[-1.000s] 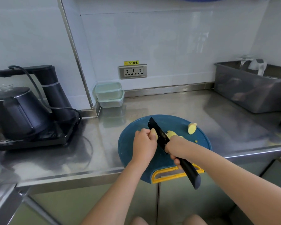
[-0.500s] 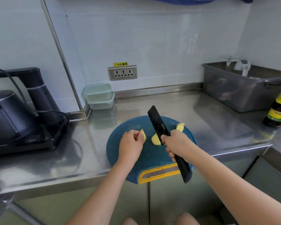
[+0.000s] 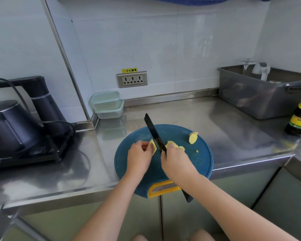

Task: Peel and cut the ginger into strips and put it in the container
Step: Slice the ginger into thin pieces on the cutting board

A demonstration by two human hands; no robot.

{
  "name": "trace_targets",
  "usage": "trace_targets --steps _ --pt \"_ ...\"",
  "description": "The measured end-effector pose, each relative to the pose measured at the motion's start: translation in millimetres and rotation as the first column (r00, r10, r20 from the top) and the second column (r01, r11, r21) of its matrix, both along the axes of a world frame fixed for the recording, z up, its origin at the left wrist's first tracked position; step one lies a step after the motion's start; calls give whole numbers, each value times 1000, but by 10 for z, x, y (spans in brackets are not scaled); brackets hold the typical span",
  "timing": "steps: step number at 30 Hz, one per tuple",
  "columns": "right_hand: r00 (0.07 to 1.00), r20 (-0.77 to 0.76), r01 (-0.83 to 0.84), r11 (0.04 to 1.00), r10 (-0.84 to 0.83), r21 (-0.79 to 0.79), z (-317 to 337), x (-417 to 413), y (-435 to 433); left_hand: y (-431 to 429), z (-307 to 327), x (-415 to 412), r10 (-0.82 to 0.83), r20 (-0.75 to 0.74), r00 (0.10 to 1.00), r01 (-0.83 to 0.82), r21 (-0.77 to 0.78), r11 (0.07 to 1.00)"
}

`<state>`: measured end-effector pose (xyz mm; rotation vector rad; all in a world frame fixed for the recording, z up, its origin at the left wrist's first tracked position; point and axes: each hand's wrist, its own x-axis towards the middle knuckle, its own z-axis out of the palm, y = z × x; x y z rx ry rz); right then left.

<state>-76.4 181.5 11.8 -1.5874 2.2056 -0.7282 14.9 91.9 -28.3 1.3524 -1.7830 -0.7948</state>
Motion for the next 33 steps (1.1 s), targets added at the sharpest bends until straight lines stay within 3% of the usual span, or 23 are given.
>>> trace_targets --steps 11,26,33 --pt "938 -344 58 998 -49 17 -270 165 29 -7 16 0 3 -30 1000 -2 51 999" --pt "976 -218 32 997 -15 77 -160 227 40 -32 10 1 -5 4 1000 4 68 998" --pt "997 -57 60 989 -53 134 -115 199 -41 -31 4 -16 0 15 1000 -1 52 999"
